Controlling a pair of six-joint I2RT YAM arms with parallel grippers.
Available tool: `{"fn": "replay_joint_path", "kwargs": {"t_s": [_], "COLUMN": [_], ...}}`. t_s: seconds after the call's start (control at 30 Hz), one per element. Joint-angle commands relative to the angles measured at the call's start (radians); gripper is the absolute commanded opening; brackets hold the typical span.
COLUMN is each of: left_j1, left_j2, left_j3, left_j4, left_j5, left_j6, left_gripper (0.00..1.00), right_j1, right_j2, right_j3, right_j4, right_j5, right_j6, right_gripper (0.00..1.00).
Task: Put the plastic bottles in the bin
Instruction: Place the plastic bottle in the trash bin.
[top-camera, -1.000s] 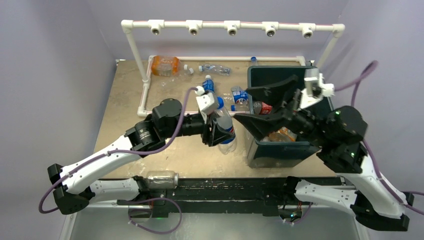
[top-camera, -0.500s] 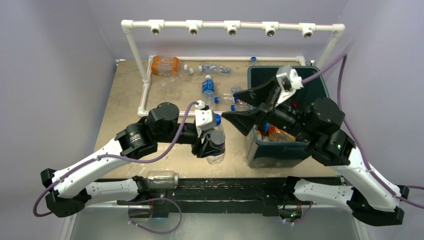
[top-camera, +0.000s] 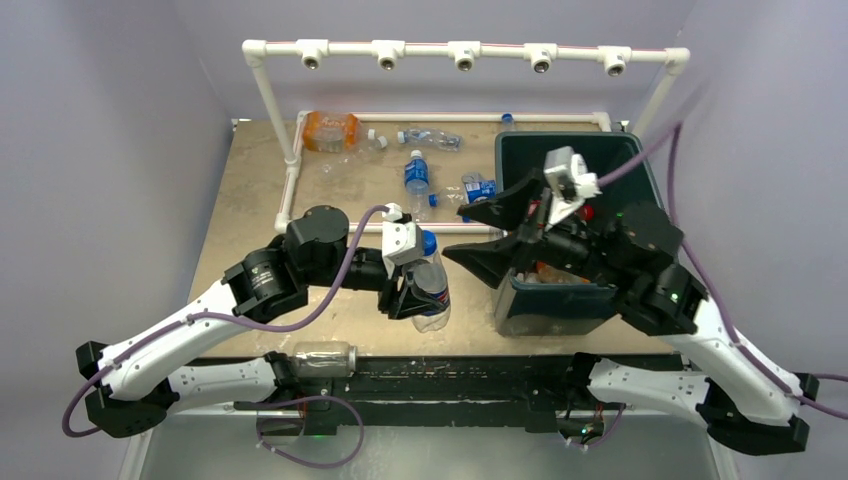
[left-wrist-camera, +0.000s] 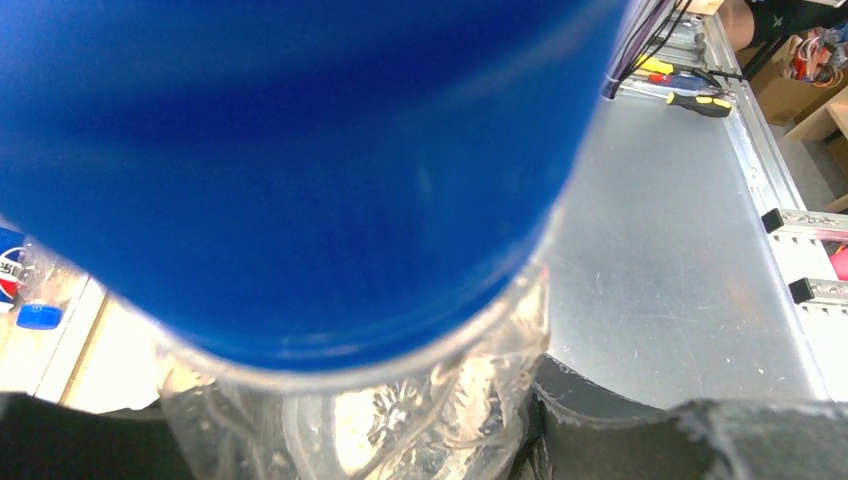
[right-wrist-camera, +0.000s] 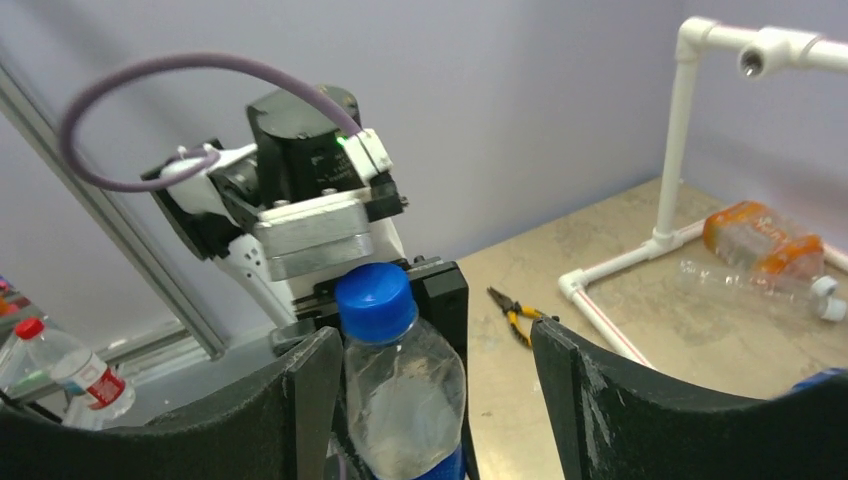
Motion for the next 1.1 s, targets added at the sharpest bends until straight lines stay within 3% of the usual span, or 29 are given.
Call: {"fn": "replay_joint_path", "kwargs": {"t_s": [0.0,0.43,0.73,0.83,0.87,0.93,1.0,1.03,1.07], "left_j1": [-0.003,-0.003,-0.003,-0.004,-0.003,-0.003,-0.003,-0.003,-0.003], "left_j2": [0.004,0.041,0.032,0.021,0.014,-0.004,-0.033,-0.054,-0.077], "left_j3": [0.022,0.029,0.018,0.009,0.002,-0.013,-0.031,-0.043,-0.059], "left_j4": [0.052,0.065,0.089,0.1,0.107,0.126,0.154,0.17,0.187], "left_j5": [0.033,0.041,0.041,0.033,0.024,0.005,-0.038,-0.066,-0.098], "left_j6": [-0.006,-0.009,-0.02,-0.027,-0.031,-0.039,-0.048,-0.055,-0.058], "left_gripper": [0.0,0.0,0.0,0.0,0.06,0.38,0.64,0.83,0.92], "right_j1": [-0.005,-0.005,-0.005,-0.005,-0.005,-0.005,-0.005,-0.005,-0.005], "right_j2": [0.048,0.106,0.126,0.122,0.117,0.098,0.074,0.063,0.049], "right_j3": [0.015,0.027,0.028,0.038,0.04,0.04,0.043,0.047,0.051], "right_j4": [0.034,0.057,0.008,-0.009,-0.01,-0.001,0.016,0.024,0.031], "right_j5": [-0.073,-0.113,-0.122,-0.13,-0.124,-0.097,-0.055,-0.034,-0.001], "right_j6": [-0.015,-0.015,-0.003,-0.008,-0.01,-0.012,-0.016,-0.017,-0.025], "right_gripper": [0.72,0.66,0.38,0.23,0.13,0.0,0.0,0.0,0.0]}}
